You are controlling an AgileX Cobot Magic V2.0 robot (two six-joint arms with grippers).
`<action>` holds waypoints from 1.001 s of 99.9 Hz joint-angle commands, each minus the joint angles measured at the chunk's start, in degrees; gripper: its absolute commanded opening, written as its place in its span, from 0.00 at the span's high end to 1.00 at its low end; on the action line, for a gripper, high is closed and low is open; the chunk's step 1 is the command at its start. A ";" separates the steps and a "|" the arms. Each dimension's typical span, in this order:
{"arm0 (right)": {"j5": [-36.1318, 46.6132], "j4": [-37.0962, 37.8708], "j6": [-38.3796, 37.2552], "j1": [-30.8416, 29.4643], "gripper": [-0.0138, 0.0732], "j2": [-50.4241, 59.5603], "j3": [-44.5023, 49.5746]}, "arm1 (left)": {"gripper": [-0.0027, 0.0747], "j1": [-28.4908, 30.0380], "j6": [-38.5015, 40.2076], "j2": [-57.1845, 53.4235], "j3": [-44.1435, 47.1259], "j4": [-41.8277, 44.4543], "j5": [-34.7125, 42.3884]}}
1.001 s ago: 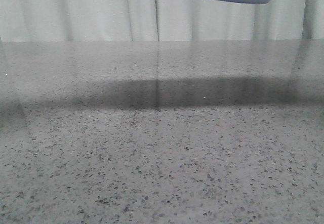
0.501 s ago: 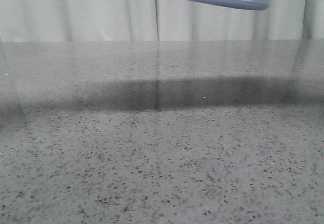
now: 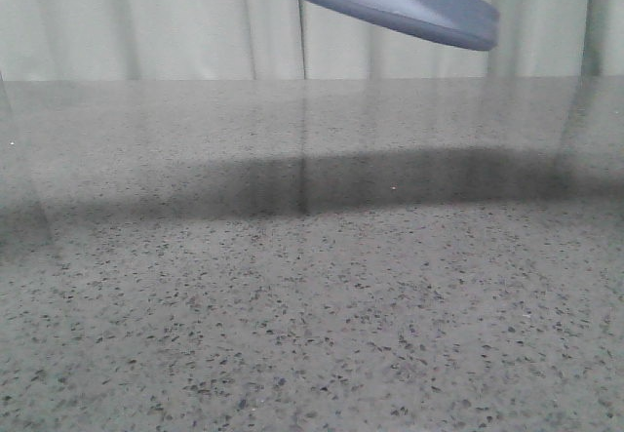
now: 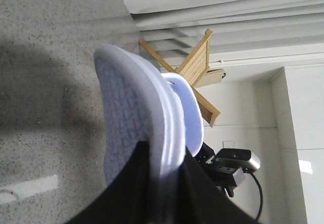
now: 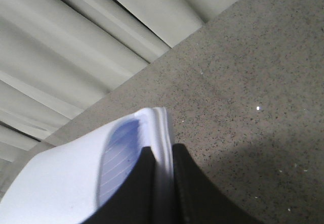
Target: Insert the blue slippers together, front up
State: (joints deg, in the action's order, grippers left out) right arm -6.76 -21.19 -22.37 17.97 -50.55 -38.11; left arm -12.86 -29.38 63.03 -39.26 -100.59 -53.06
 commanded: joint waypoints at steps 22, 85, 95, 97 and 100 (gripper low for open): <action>6.10 -0.49 0.83 0.81 0.96 -4.48 -1.99 | 0.94 -1.18 -0.50 -0.87 -1.84 -6.03 -14.36; 11.15 0.59 0.83 7.28 0.96 -6.20 -1.99 | 0.94 -1.18 -0.72 -0.87 -1.84 -6.03 -14.36; 11.15 0.81 0.83 7.28 0.96 -6.20 -1.99 | 0.94 -1.18 -0.81 -0.87 -1.84 -6.03 -14.28; 11.15 0.97 0.83 7.14 0.96 -6.20 -1.99 | 0.94 -1.18 -0.83 -0.87 -1.84 -6.03 -14.15; 11.15 1.10 0.83 7.01 0.96 -6.20 -1.99 | 0.94 -1.18 -0.83 -0.87 -1.84 -6.03 -14.15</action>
State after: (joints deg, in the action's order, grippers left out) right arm 0.00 -20.56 -21.75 22.98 -57.40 -37.77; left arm -12.56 -30.92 62.59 -39.26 -102.92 -57.25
